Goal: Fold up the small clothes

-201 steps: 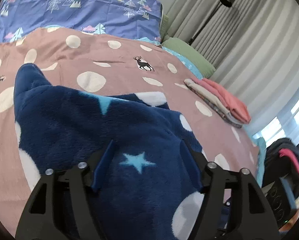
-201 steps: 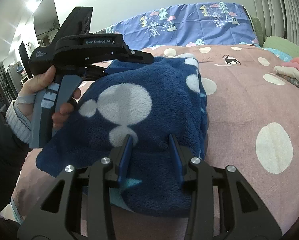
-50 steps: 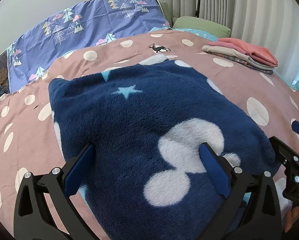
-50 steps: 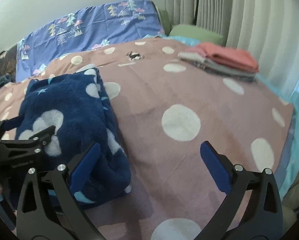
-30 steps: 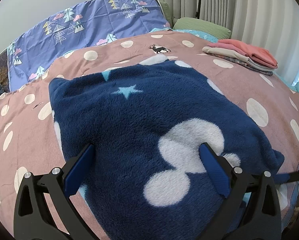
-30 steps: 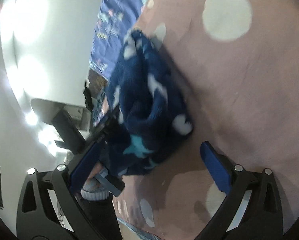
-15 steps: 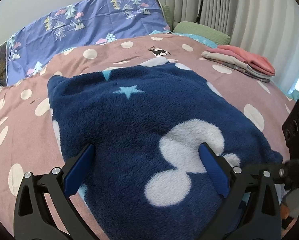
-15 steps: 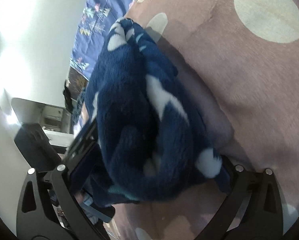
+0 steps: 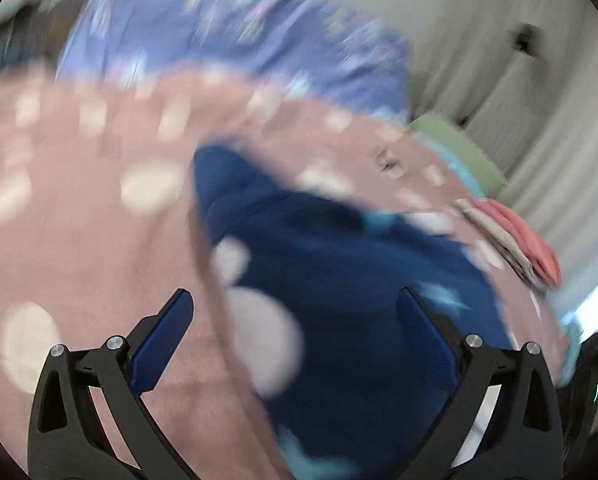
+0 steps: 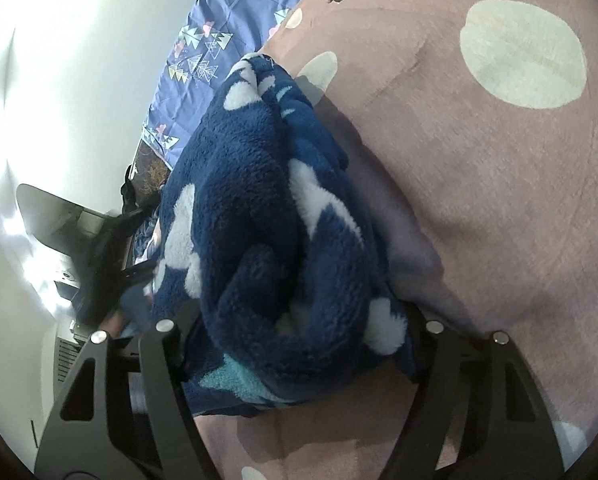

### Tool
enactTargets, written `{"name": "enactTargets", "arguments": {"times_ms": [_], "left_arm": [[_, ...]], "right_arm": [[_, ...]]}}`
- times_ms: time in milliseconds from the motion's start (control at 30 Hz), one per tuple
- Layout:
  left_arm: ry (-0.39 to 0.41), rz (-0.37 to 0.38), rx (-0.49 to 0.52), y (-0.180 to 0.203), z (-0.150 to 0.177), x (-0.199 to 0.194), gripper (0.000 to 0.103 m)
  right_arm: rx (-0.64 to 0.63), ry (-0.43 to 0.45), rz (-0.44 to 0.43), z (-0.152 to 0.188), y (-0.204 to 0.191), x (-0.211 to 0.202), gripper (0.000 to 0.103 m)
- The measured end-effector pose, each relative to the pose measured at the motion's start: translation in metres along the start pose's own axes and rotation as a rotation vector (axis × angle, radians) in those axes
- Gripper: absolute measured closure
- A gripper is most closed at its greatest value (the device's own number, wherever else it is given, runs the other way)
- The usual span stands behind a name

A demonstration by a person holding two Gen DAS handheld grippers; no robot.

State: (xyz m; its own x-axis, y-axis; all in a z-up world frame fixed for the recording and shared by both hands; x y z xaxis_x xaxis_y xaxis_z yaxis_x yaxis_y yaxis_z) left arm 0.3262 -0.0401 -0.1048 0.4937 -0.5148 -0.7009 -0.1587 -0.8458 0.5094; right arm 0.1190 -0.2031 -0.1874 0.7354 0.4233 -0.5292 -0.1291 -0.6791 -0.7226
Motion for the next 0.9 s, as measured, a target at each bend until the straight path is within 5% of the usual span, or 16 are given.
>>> {"name": "enactTargets", "arguments": {"times_ms": [67,100,233,300,400,567,733,900], "left_arm": [[-0.172,0.189,-0.152,-0.011,-0.004,0.041,0.001],[-0.204,0.224,-0.187,-0.014,-0.007,0.054,0.001],[-0.167,0.23,-0.044,0.004,-0.025,0.078,0.001],[-0.145,0.207,-0.018,0.012,-0.031,0.079,0.023],[-0.094,0.211,0.043,0.022,-0.05,0.064,0.045],[0.184,0.124,0.066,0.011,-0.137,0.002,0.046],[0.426,-0.056,-0.008,-0.031,-0.226,-0.036,0.045],[0.523,-0.208,-0.068,-0.073,-0.273,-0.02,0.043]], "right_arm": [[-0.005,0.009,0.016,0.002,-0.002,0.001,0.026],[0.004,0.008,0.008,0.003,-0.002,0.002,0.021],[0.02,0.002,0.007,-0.004,-0.006,0.009,0.018],[-0.055,0.009,0.009,-0.012,-0.017,0.007,0.049],[-0.285,0.07,0.05,-0.042,-0.064,-0.005,0.062],[-0.576,0.113,0.015,-0.115,-0.14,0.03,0.062],[-0.744,0.035,-0.091,-0.209,-0.2,0.143,0.063],[-0.892,0.033,0.031,-0.277,-0.243,0.266,0.063]]}}
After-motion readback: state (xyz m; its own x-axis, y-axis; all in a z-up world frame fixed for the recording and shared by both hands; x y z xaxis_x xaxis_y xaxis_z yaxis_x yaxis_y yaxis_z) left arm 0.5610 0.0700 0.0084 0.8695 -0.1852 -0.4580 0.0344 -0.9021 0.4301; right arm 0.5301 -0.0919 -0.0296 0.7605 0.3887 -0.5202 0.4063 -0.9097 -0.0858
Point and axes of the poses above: each gripper's, at about its wrist camera, not at the fingertips, and x roughly the way its jaws point, y to its right, z to its underside, the point moved 5 cm from there along x, roughly the way its jaws point, and after that the axes turned 9 degrees about -x, right-handed, at the moved point
